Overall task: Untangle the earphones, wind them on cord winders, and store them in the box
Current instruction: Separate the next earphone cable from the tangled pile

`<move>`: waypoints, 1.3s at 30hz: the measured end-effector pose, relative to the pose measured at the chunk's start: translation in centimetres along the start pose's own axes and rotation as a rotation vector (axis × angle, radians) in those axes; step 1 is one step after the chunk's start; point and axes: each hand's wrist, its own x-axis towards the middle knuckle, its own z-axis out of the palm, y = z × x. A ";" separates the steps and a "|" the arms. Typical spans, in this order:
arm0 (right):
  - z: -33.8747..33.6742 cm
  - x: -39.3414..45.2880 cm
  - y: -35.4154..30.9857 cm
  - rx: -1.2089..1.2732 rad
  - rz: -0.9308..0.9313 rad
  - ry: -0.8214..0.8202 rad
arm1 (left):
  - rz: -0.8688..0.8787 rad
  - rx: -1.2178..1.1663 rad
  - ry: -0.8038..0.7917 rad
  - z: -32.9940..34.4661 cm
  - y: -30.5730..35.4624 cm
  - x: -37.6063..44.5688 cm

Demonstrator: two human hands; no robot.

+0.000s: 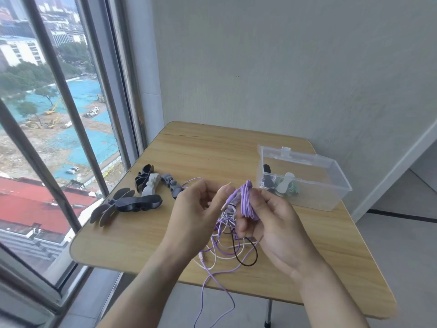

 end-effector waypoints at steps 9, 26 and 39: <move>-0.6 -0.1 0.4 -0.185 0.003 0.068 | -0.006 0.071 0.028 -0.1 -0.2 -0.1; 0.0 -0.1 1.2 -0.496 0.083 -0.016 | -0.040 -0.058 -0.099 -0.2 0.5 -0.5; 0.8 -0.5 1.4 -0.481 0.072 0.102 | 0.251 0.295 -0.202 1.5 0.0 -1.6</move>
